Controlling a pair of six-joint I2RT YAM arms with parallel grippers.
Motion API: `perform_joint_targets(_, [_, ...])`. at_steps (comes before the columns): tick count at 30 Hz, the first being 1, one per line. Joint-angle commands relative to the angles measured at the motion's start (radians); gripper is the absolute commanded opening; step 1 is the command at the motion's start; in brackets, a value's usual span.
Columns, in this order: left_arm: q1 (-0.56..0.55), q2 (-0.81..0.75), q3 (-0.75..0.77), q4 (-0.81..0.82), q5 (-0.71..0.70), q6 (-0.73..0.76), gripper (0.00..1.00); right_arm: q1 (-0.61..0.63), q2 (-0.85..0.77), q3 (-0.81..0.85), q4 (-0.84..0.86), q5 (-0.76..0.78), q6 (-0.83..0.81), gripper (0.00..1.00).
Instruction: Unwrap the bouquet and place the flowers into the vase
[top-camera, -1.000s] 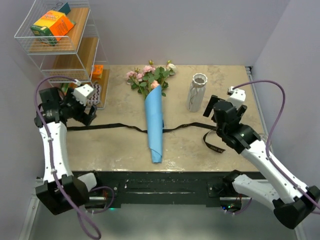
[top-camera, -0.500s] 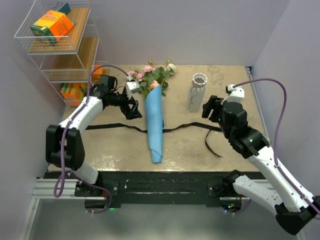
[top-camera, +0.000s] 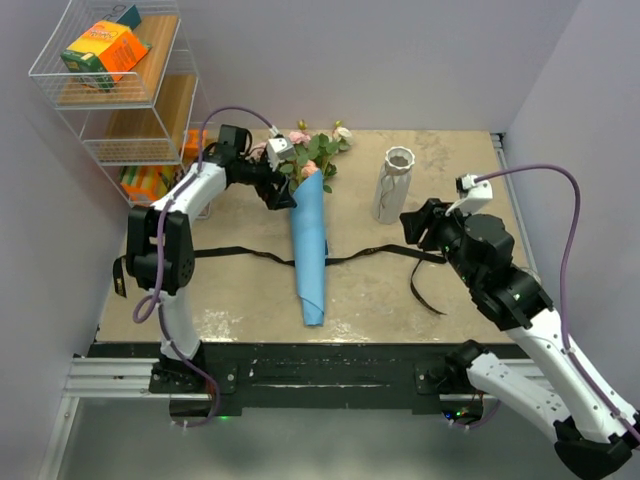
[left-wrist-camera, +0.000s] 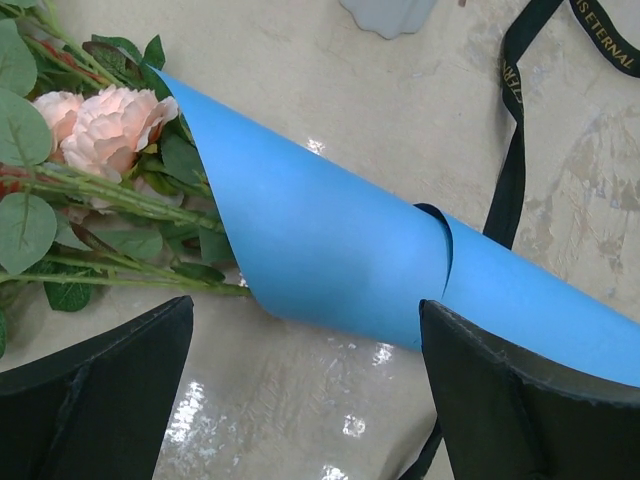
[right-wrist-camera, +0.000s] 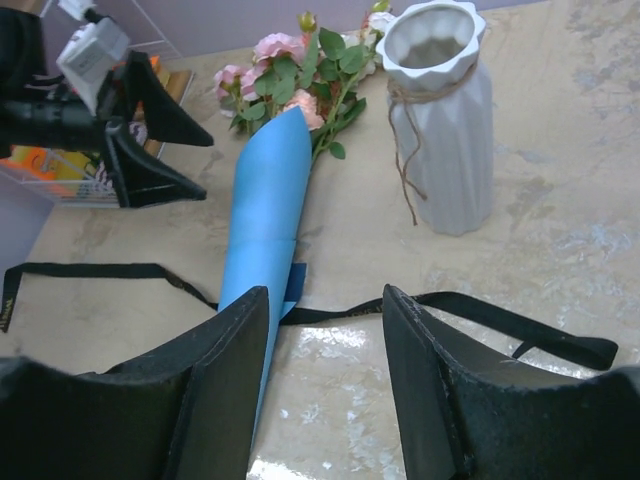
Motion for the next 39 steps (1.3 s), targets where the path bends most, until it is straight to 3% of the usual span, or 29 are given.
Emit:
perform_joint_targets(1, [-0.011, 0.077, 0.099, -0.058, 0.030, 0.016, 0.98, -0.004, -0.037, 0.004, 0.035, -0.062, -0.010, 0.52])
perform_joint_targets(11, [-0.012, 0.124, 0.110, -0.044, 0.074, -0.004, 0.93, -0.004, -0.056, 0.009, 0.050, -0.114, -0.004, 0.45])
perform_joint_targets(18, [-0.018, 0.183, 0.217, -0.186, 0.137, 0.069, 0.65, -0.002, -0.060, 0.004, 0.059, -0.122, 0.007, 0.38])
perform_joint_targets(21, [-0.023, 0.205, 0.233, -0.223, 0.132, 0.085, 0.66, -0.004, -0.063, 0.004, 0.062, -0.130, 0.007, 0.38])
perform_joint_targets(33, [-0.019, 0.179, 0.158, -0.069, 0.042, 0.019, 0.75, -0.004, -0.073, -0.005, 0.078, -0.182, 0.012, 0.36])
perform_joint_targets(39, [-0.009, 0.182, 0.141, -0.078, 0.048, 0.037, 0.76, -0.004, -0.077, -0.020, 0.095, -0.194, 0.018, 0.35])
